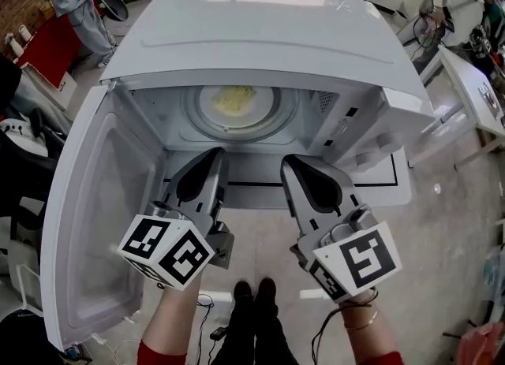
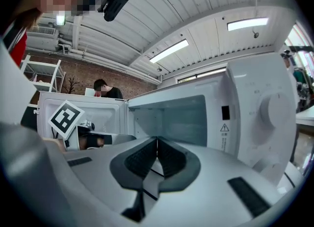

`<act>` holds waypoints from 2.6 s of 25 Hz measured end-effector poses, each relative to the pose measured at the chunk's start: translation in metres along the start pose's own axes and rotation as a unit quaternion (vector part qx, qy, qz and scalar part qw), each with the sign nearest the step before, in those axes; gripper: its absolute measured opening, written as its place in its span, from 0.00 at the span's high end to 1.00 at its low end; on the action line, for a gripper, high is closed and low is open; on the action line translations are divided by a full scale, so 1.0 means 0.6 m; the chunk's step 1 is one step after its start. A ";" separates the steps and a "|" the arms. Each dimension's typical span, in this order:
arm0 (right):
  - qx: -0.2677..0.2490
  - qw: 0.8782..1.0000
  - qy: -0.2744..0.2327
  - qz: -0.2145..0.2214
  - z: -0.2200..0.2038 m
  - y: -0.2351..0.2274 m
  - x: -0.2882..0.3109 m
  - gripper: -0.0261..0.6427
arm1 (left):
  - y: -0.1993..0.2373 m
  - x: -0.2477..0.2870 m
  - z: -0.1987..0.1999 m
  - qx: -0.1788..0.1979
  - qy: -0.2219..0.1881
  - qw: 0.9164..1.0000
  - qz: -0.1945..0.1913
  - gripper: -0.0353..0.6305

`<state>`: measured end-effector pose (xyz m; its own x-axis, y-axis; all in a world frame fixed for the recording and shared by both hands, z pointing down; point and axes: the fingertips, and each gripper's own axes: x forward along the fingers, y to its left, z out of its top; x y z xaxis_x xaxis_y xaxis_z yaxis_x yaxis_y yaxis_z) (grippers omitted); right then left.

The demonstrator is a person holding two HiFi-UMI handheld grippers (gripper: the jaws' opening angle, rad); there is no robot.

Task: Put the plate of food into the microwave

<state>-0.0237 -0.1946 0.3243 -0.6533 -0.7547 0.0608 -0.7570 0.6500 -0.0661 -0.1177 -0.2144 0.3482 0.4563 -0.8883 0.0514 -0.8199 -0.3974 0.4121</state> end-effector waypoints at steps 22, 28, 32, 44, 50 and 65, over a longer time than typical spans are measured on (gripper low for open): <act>0.068 0.998 -0.016 -0.004 0.073 0.077 -0.134 0.94 | -0.145 -0.119 0.039 -0.014 0.046 0.998 -0.051 0.94; 0.106 0.994 -0.001 -0.004 0.090 0.092 -0.178 0.94 | -0.177 -0.151 0.052 -0.014 0.048 0.997 -0.057 0.94; 0.096 0.995 -0.030 0.006 0.115 0.099 -0.194 0.94 | -0.202 -0.161 0.064 -0.032 0.039 0.996 -0.069 0.94; 0.078 0.996 -0.036 0.009 0.121 0.114 -0.238 0.94 | -0.230 -0.190 0.053 -0.038 0.045 0.995 -0.074 0.94; 0.073 0.997 -0.029 0.007 0.116 0.121 -0.248 0.94 | -0.240 -0.198 0.044 -0.028 0.051 0.996 -0.069 0.94; 0.047 0.999 0.005 -0.018 0.091 0.124 -0.264 0.94 | -0.244 -0.213 0.038 -0.029 0.059 0.996 -0.057 0.94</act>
<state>0.0239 -0.0312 0.2552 -0.6258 -0.7763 0.0754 -0.7762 0.6104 -0.1578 -0.0640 -0.0480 0.2604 0.5855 -0.8037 0.1064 -0.7405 -0.4768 0.4737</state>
